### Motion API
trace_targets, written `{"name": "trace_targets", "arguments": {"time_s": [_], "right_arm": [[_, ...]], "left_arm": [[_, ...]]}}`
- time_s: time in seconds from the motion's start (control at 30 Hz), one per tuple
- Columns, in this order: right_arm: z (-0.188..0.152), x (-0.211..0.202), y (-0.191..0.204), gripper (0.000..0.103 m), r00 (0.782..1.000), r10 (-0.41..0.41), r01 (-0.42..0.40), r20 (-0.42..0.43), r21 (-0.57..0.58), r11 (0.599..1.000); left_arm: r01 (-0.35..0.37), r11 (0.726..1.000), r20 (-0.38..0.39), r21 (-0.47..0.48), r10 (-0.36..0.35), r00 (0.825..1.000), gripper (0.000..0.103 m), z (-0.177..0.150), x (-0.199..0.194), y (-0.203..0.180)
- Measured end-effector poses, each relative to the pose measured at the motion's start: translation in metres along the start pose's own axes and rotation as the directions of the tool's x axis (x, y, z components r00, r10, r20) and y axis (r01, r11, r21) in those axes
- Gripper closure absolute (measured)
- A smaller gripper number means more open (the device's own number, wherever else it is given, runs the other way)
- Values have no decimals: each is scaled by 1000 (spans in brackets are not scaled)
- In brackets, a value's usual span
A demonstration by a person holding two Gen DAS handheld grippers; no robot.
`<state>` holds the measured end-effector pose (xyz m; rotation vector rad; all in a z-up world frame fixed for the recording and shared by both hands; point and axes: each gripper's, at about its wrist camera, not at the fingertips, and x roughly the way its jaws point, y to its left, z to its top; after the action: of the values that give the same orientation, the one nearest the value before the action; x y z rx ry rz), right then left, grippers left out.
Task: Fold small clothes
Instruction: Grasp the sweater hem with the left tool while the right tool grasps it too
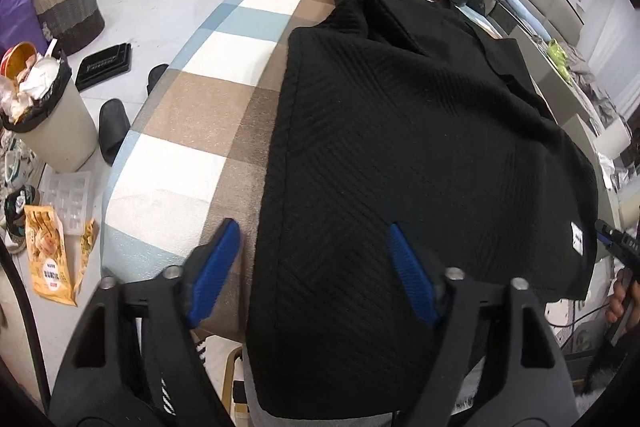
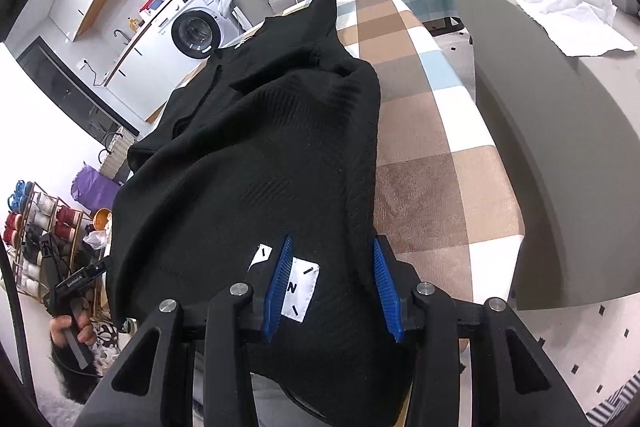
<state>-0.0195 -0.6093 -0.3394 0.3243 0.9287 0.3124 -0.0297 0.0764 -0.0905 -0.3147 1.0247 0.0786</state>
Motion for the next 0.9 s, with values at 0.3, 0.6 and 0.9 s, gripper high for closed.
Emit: {"name": "trace_targets", "arguments": {"time_s": [0.3, 0.6, 0.9], "right_arm": [[-1, 9, 4, 61, 999, -48, 49, 14, -65, 997], [5, -17, -3, 99, 993, -16, 23, 119, -61, 998], [18, -22, -11, 99, 985, -42, 40, 167, 13, 999]], "left_arm": [[32, 999, 59, -25, -30, 998, 98, -1, -7, 3], [41, 997, 206, -61, -28, 978, 100, 14, -50, 17], [25, 997, 220, -69, -9, 975, 100, 18, -63, 27]]}}
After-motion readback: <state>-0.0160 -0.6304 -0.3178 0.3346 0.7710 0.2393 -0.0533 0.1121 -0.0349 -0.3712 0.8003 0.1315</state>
